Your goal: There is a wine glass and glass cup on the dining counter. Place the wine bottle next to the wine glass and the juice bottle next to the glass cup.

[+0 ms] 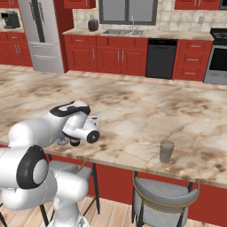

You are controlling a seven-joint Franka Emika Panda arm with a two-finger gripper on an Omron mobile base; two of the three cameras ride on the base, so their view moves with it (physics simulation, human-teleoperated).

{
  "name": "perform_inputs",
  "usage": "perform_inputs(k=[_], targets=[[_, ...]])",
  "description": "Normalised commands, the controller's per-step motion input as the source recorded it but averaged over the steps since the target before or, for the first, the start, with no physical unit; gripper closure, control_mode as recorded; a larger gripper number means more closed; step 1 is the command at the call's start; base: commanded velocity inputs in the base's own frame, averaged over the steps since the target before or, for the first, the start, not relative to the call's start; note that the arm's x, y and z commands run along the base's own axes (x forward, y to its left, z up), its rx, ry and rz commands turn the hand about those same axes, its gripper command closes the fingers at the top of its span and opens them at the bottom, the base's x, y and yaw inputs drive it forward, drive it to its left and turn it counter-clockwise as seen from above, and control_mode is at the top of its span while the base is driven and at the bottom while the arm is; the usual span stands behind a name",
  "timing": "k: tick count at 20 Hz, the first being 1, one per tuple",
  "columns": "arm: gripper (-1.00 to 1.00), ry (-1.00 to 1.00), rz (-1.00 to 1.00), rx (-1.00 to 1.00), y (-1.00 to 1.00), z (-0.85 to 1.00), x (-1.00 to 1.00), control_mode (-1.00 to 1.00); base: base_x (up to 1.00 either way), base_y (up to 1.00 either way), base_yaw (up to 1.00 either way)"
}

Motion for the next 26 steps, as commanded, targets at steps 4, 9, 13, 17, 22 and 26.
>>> perform_inputs(k=[4,9,13,17,22,26], targets=[[-1.0,0.0,0.0,0.0,0.07,-0.13,-0.06,-1.0,0.0,0.0,0.0],[-1.0,0.0,0.0,0.02,0.07,-0.07,0.0,-1.0,0.0,0.0,0.0],[-1.0,0.0,0.0,0.03,0.02,-0.06,-0.05,-1.0,0.0,0.0,0.0],[-1.0,-0.01,0.0,0.0,0.0,-0.07,-0.12,-1.0,0.0,0.0,0.0],[-1.0,-0.03,0.0,0.0,0.02,-0.02,-0.18,-1.0,0.0,0.0,0.0],[-1.0,-0.01,-0.03,0.0,0.03,0.0,-0.02,-1.0,0.0,0.0,0.0]])
